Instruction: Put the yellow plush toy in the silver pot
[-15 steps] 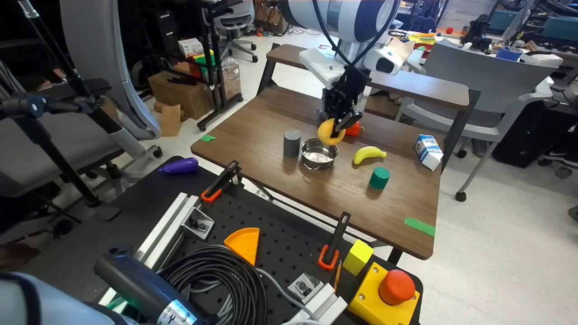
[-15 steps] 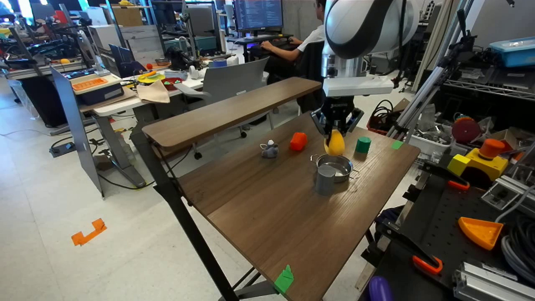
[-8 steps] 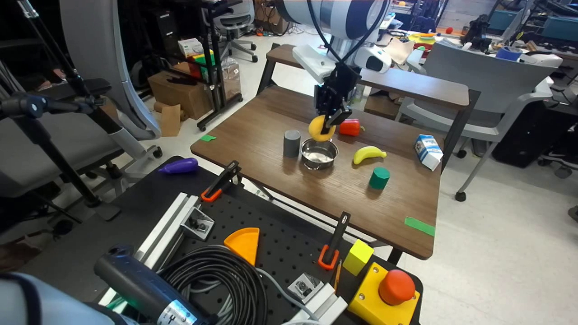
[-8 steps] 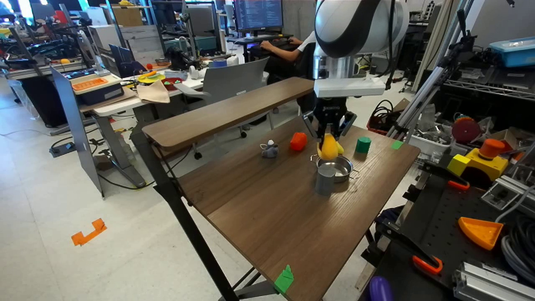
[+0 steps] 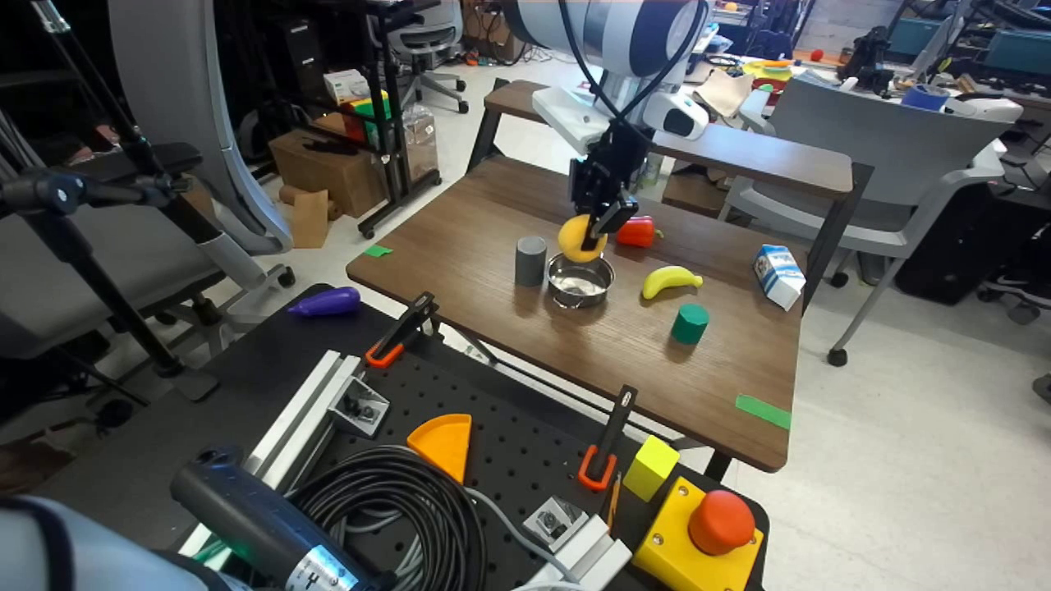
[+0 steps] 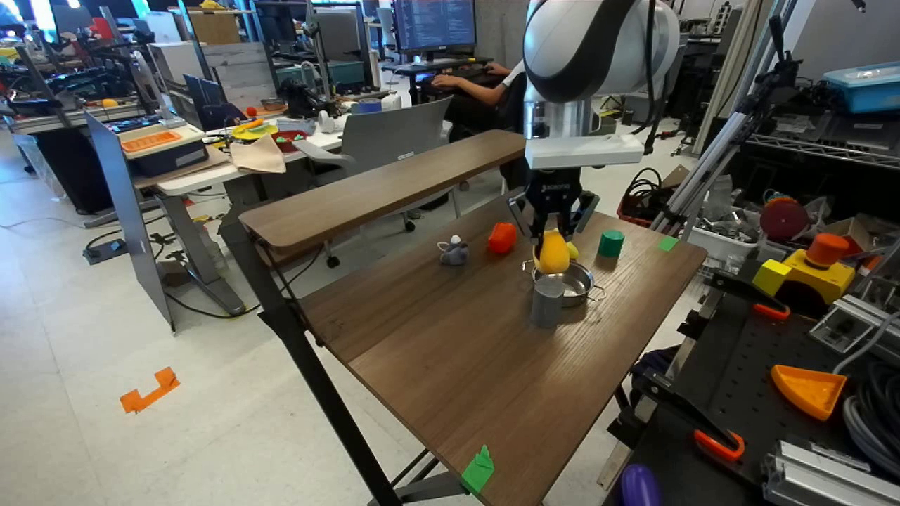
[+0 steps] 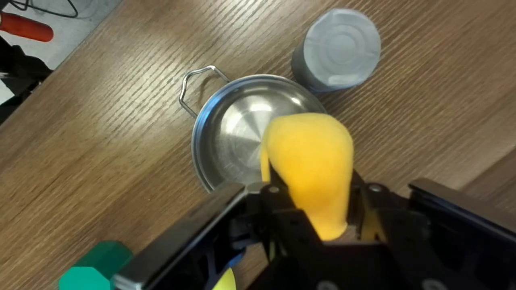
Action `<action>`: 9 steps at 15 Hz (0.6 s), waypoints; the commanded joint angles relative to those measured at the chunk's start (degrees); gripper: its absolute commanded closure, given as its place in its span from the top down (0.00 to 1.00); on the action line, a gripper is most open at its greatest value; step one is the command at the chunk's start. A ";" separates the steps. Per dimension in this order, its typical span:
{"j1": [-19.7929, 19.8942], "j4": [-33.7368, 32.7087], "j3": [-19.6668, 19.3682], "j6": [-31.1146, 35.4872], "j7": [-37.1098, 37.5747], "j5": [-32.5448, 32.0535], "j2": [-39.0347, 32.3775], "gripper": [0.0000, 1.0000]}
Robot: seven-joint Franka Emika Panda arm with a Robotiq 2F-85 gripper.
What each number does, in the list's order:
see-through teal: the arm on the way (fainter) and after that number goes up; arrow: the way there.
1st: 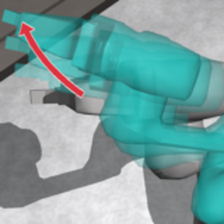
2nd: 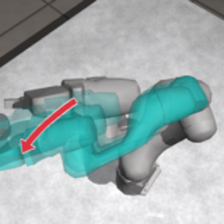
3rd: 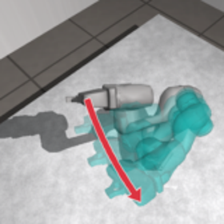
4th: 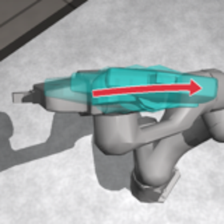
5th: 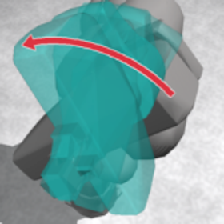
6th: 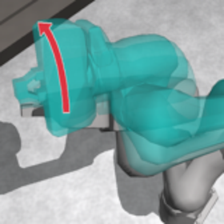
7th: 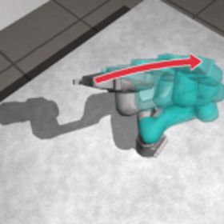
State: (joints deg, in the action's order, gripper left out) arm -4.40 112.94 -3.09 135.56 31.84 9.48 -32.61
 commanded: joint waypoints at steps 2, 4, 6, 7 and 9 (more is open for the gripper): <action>0.17 -3.28 0.03 -3.64 0.55 1.52 -1.78 0.72; 0.30 -4.16 0.07 -4.42 0.57 1.62 -2.20 0.87; 0.46 -4.91 0.16 -4.99 0.51 1.78 -2.44 0.99; 0.52 -5.35 0.18 -5.39 0.49 1.82 -2.60 1.00; 0.65 -6.29 0.24 -6.01 0.38 1.95 -2.94 1.00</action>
State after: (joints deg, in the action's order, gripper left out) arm -4.24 109.29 -3.09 131.89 32.40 9.59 -34.50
